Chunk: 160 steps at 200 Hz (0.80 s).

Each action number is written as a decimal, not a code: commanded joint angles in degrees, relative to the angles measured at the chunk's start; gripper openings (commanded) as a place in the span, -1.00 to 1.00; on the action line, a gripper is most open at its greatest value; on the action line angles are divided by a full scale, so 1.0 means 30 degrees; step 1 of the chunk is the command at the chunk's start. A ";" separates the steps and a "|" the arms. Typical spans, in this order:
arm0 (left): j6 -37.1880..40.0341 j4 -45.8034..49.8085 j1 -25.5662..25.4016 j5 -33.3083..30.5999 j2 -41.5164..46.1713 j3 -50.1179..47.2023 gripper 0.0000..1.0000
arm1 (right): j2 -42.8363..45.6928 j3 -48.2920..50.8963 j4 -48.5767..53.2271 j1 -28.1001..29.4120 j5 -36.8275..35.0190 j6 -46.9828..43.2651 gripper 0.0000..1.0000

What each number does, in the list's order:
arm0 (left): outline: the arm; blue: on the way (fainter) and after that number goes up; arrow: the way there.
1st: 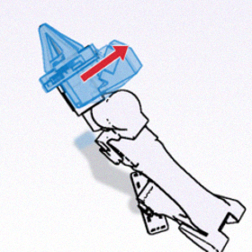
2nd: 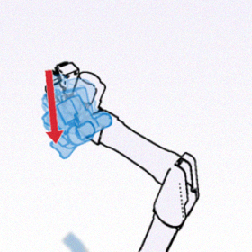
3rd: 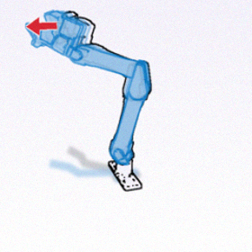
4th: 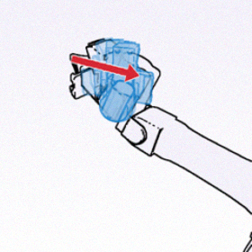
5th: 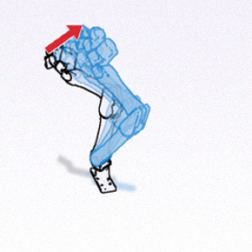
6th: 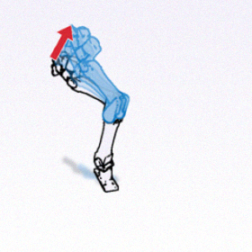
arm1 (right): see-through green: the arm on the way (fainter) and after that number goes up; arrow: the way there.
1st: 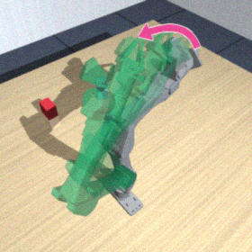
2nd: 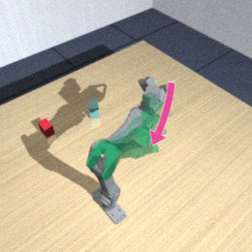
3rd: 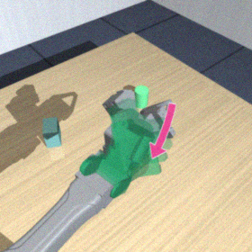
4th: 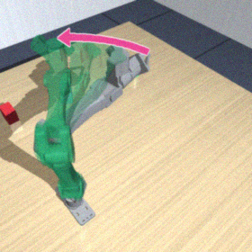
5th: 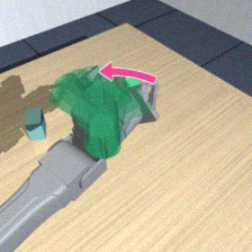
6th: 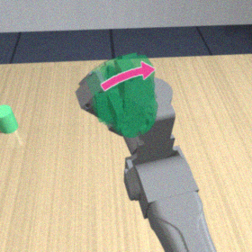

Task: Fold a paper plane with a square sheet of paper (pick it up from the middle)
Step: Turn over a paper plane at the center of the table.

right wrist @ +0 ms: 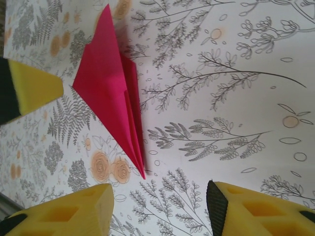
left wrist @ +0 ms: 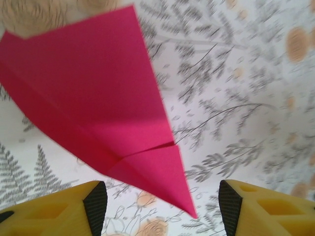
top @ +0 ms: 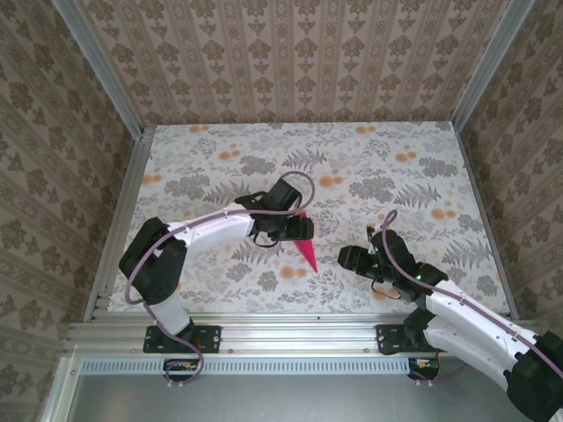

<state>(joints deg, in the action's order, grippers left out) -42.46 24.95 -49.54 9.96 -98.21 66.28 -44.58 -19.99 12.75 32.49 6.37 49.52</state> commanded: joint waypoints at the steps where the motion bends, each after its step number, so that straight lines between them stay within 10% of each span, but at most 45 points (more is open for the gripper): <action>1: -0.1181 0.1937 -0.0219 -0.1590 -0.0338 0.0305 0.29 | 0.0008 0.0393 0.0033 -0.0107 -0.0190 0.0092 0.11; 160: -0.2035 -0.3334 0.1435 0.0626 0.1098 -0.4310 -0.93 | -0.7428 -0.3108 -0.3217 0.0002 0.3402 -0.0272 0.13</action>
<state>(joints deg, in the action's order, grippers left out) -48.49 18.96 -46.48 9.74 -99.07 56.40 -63.26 -25.04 5.76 32.40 12.84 49.63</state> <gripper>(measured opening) 0.078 0.564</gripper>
